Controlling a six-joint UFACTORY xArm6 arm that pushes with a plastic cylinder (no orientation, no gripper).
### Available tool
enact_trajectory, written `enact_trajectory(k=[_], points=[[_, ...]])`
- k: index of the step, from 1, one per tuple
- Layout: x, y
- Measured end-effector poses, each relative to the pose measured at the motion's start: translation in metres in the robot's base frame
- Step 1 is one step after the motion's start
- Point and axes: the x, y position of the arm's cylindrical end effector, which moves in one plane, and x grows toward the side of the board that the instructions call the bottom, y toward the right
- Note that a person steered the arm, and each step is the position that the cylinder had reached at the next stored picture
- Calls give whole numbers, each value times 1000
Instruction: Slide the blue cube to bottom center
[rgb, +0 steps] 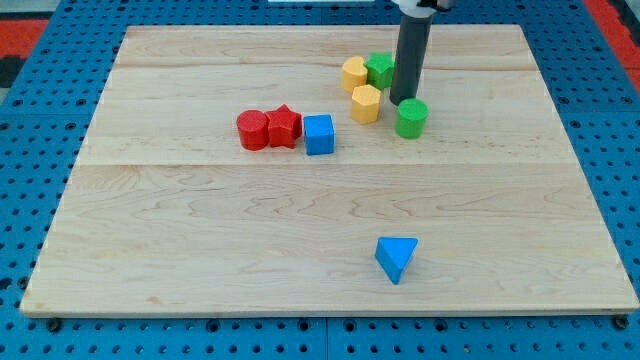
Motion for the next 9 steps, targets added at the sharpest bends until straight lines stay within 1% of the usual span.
enact_trajectory(k=[2, 3, 4, 5, 6, 7, 8, 9], points=[[47, 1], [73, 12], [77, -24], [64, -83], [38, -91], [11, -78], [14, -117], [38, -139]])
